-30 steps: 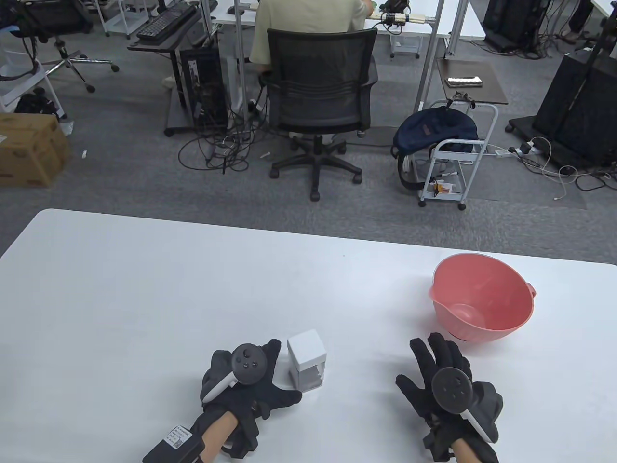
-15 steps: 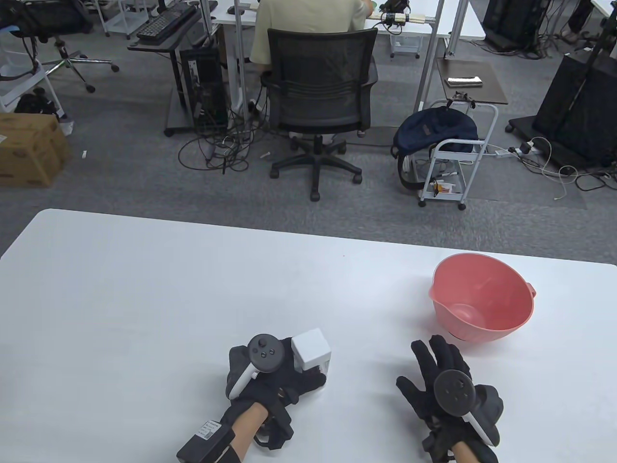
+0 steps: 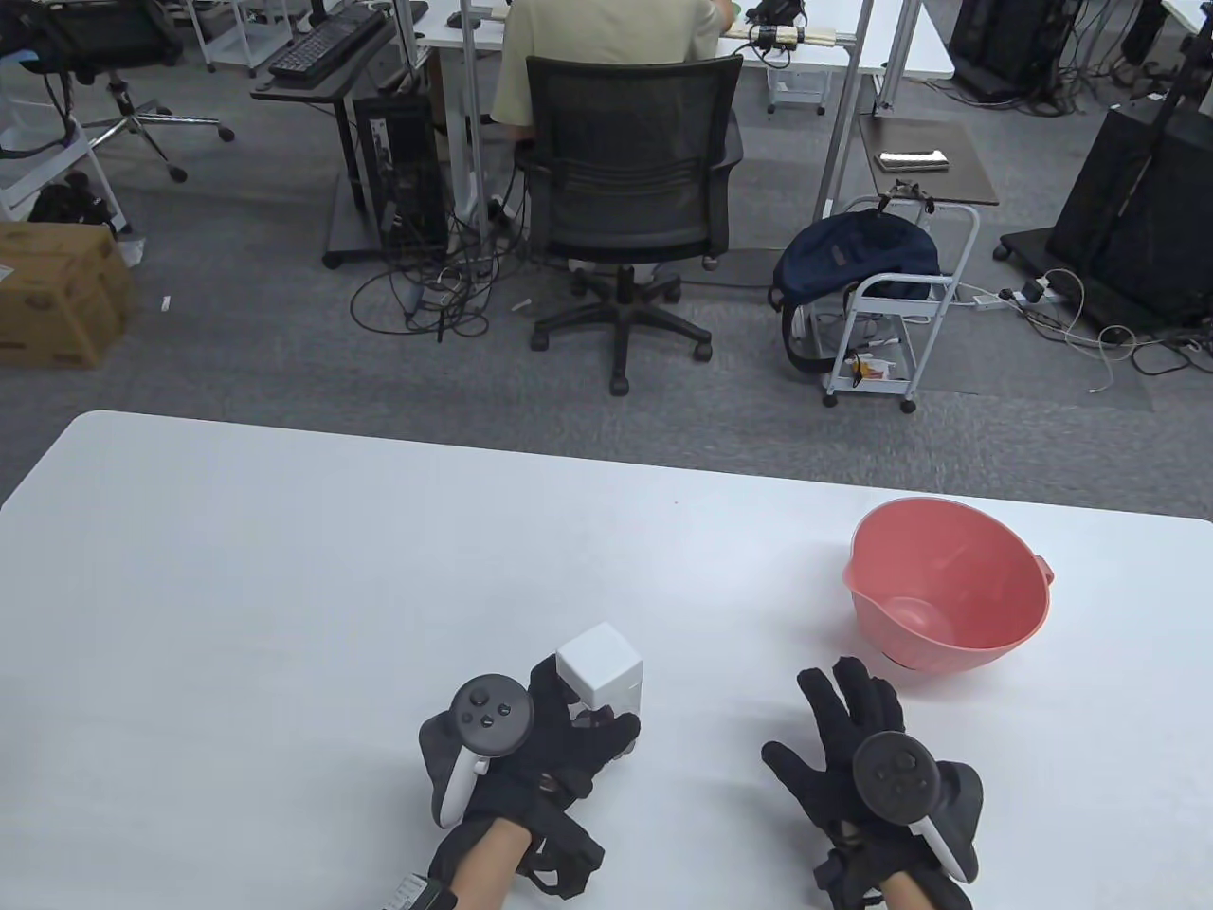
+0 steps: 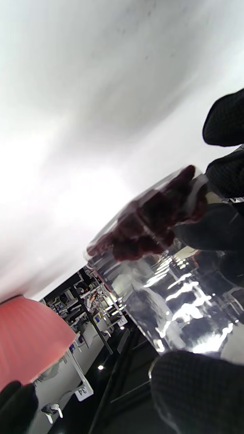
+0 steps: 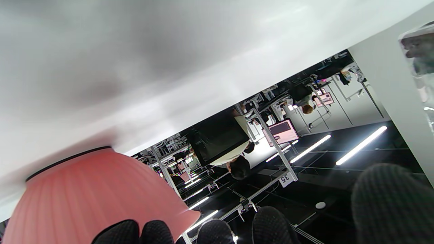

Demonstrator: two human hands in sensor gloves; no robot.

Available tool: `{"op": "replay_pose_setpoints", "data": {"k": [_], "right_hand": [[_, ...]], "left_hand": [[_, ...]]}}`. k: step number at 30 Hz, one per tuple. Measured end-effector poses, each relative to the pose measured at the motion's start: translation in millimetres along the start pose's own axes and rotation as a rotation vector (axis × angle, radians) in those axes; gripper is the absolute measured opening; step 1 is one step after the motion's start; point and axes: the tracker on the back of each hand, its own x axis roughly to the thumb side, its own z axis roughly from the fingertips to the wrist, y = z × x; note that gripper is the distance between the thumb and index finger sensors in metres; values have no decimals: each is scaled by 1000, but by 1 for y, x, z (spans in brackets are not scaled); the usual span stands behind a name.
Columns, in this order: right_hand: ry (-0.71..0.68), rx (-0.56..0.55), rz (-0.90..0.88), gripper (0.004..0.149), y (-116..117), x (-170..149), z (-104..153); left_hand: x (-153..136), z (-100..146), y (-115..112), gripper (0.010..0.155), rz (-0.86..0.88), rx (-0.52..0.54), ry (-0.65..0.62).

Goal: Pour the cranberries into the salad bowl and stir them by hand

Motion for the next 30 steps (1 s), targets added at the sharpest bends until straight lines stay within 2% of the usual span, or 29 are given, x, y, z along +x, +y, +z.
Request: {"op": "replay_pose_setpoints", "data": {"k": [6,11,16,21,26,30], "right_hand": [[-27,-9,-113,89,7,8,1],[-16,-21,-233,99,12,22,-4],[-22,-25,-249,107,15,44,-22],[-3,-2,-375,108,24,76,-41],[-42,43,-445,108,39,106,-49],[-124,63,-423,107,47,126,-48]], "left_hand": [[-5,0,2,98,49,46,-27],[-7,2,1,98,54,51,-63],[-10,2,3,98,33,92,-56],[-9,1,3,99,-2,82,-61],[-9,-1,3,98,-46,77,-71],[-6,0,2,97,-129,102,-87]]}}
